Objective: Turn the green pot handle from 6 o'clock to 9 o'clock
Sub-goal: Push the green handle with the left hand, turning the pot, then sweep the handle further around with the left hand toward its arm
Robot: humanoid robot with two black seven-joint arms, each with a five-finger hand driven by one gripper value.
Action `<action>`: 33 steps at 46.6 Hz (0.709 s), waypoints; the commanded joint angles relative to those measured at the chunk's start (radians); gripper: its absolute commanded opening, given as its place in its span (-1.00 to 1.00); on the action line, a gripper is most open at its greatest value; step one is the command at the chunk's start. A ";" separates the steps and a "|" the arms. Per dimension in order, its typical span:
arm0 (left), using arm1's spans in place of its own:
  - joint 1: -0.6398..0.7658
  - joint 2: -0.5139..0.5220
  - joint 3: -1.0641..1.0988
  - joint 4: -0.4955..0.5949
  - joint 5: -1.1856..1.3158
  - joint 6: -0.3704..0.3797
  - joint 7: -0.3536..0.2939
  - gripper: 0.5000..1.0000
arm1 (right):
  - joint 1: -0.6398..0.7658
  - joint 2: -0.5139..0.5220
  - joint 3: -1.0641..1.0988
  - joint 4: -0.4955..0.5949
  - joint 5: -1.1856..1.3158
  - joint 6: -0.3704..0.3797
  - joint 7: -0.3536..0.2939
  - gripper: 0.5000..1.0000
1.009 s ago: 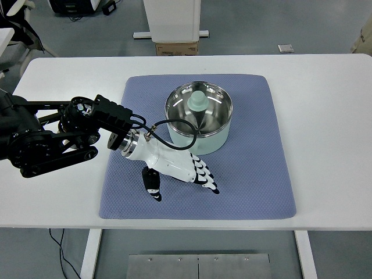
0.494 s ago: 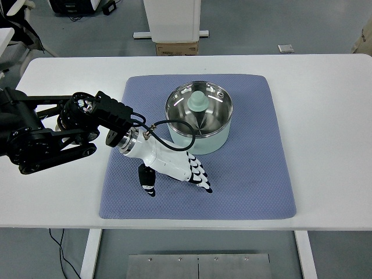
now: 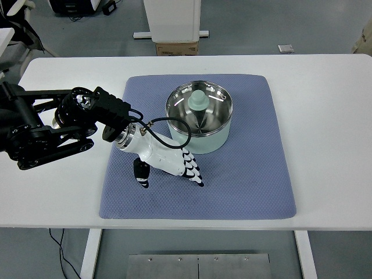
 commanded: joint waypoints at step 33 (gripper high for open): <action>-0.097 0.000 0.047 -0.014 0.027 -0.040 0.000 1.00 | 0.000 0.000 0.000 0.000 0.000 0.000 0.000 1.00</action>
